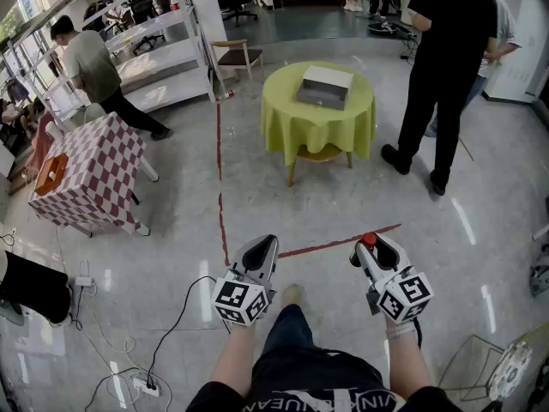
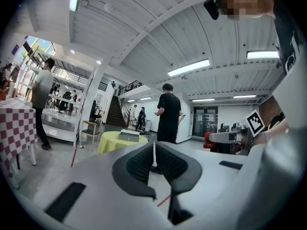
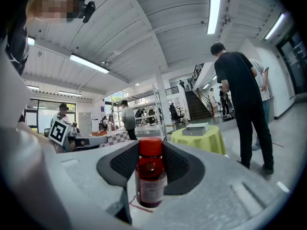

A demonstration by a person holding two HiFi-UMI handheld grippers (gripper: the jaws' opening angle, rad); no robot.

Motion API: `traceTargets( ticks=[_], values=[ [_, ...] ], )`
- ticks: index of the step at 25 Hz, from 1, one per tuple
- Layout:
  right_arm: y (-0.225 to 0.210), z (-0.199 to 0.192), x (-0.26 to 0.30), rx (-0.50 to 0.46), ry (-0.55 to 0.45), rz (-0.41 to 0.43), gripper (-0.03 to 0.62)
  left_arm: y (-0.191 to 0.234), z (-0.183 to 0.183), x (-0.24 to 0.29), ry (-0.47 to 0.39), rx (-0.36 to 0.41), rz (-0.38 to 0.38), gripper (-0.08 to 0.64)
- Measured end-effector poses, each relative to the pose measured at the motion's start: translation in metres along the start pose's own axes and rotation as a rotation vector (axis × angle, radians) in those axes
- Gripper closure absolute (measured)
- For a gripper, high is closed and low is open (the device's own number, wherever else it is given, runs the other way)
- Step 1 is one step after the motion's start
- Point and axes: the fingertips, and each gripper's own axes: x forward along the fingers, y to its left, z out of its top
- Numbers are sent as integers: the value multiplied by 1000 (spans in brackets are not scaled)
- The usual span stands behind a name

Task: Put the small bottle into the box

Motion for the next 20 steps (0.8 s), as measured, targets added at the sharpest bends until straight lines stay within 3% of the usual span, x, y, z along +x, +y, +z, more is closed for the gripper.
traceTargets(
  ticks=[10, 20],
  values=[
    [-50, 4, 89, 23, 32, -9, 445, 68, 2, 78, 34, -29, 14, 538],
    [-92, 11, 167, 42, 36, -55, 445, 121, 8, 160, 68, -31, -56, 538]
  ],
)
